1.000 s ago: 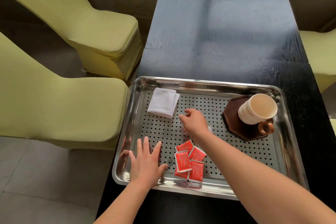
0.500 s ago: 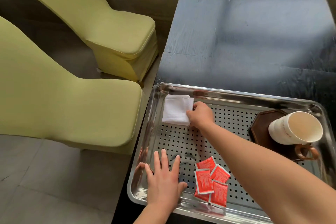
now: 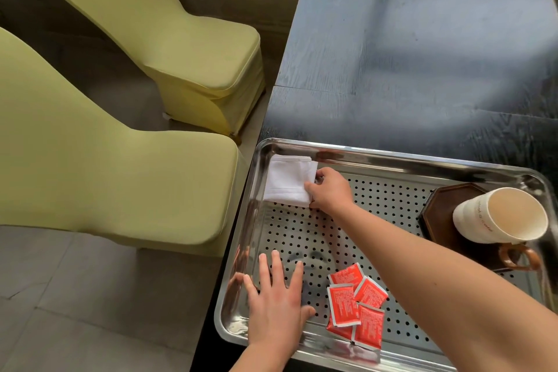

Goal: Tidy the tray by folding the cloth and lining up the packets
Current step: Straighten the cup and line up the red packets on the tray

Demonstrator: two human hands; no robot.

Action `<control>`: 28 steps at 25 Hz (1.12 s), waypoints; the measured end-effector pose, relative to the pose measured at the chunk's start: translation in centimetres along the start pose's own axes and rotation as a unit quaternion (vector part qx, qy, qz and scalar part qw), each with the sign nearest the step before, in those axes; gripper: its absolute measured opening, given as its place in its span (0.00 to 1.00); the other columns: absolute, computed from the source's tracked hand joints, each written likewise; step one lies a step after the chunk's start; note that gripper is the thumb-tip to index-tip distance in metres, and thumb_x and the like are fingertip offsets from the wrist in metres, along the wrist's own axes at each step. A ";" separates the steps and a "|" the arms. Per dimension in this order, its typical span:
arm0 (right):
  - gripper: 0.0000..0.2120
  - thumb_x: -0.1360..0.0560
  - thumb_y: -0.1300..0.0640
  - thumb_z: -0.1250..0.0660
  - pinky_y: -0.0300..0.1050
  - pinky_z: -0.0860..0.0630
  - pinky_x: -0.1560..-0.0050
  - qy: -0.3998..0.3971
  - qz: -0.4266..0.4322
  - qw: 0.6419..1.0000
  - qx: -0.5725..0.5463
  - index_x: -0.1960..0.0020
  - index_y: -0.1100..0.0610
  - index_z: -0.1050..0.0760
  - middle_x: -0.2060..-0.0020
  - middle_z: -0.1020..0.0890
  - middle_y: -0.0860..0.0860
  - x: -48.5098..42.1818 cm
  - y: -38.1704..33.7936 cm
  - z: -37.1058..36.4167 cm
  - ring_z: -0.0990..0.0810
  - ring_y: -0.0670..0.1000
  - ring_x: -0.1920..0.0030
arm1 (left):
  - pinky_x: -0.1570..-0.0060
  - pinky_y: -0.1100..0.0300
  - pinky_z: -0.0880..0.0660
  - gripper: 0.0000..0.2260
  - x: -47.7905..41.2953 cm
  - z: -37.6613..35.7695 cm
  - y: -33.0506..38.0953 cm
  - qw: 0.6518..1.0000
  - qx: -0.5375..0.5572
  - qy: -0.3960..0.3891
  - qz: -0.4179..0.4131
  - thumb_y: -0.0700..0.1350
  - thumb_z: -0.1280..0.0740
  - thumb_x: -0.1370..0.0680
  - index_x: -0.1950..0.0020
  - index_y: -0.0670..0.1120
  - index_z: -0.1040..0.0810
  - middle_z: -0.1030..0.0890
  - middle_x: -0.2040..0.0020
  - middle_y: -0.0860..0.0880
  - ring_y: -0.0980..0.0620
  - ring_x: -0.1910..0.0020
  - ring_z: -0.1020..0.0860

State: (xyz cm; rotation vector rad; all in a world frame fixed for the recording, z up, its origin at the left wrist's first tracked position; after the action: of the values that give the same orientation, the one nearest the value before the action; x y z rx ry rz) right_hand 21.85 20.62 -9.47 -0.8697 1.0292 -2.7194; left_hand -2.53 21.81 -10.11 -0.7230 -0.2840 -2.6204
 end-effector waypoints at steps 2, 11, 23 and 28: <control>0.16 0.24 0.54 0.31 0.55 0.19 0.48 -0.016 -0.009 0.998 -0.059 0.37 0.55 0.24 0.44 0.18 0.51 0.0 0.1 0.0 0.17 0.55 0.49 | 0.28 0.29 0.59 0.39 0.0 0.0 0.0 1.000 0.003 0.000 0.001 0.68 0.42 0.23 0.21 0.58 0.61 0.64 0.19 0.39 0.35 0.22 0.67; 0.24 0.23 0.56 0.29 0.56 0.16 0.49 -0.049 -0.004 0.990 -0.133 0.29 0.56 0.30 0.53 0.21 0.52 4.7 2.2 1.2 0.15 0.55 0.54 | 0.27 0.30 0.59 0.37 -0.1 0.5 0.2 1.000 0.007 -0.017 0.012 0.66 0.41 0.22 0.20 0.58 0.58 0.64 0.19 0.40 0.36 0.22 0.67; 0.12 0.23 0.61 0.30 0.37 0.18 0.63 0.050 -0.076 0.961 -0.263 0.39 0.54 0.22 0.55 0.16 0.54 15.5 14.0 8.5 0.14 0.47 0.61 | 0.27 0.30 0.52 0.36 0.0 1.1 0.3 0.999 0.035 -0.013 0.027 0.64 0.35 0.24 0.22 0.59 0.51 0.58 0.18 0.43 0.38 0.20 0.62; 0.12 0.22 0.60 0.30 0.39 0.18 0.61 0.135 -0.113 0.944 -0.278 0.39 0.54 0.23 0.54 0.16 0.55 18.3 18.3 12.7 0.14 0.45 0.61 | 0.27 0.31 0.48 0.40 0.0 1.5 0.6 0.999 0.036 -0.010 0.033 0.64 0.35 0.24 0.21 0.61 0.56 0.57 0.18 0.42 0.38 0.20 0.61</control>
State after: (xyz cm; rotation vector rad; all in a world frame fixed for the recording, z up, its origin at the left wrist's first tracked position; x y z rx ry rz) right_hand 11.83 -5.99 -4.76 -0.7203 1.9306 -2.8241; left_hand -1.62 21.67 -8.79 -0.7216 -0.3526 -2.5279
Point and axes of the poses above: each hand's wrist, its own x-axis away from the middle knuckle, its own z-axis out of the back of the hand, y = z × x, the point moved 4 cm from there along -x, towards the middle knuckle
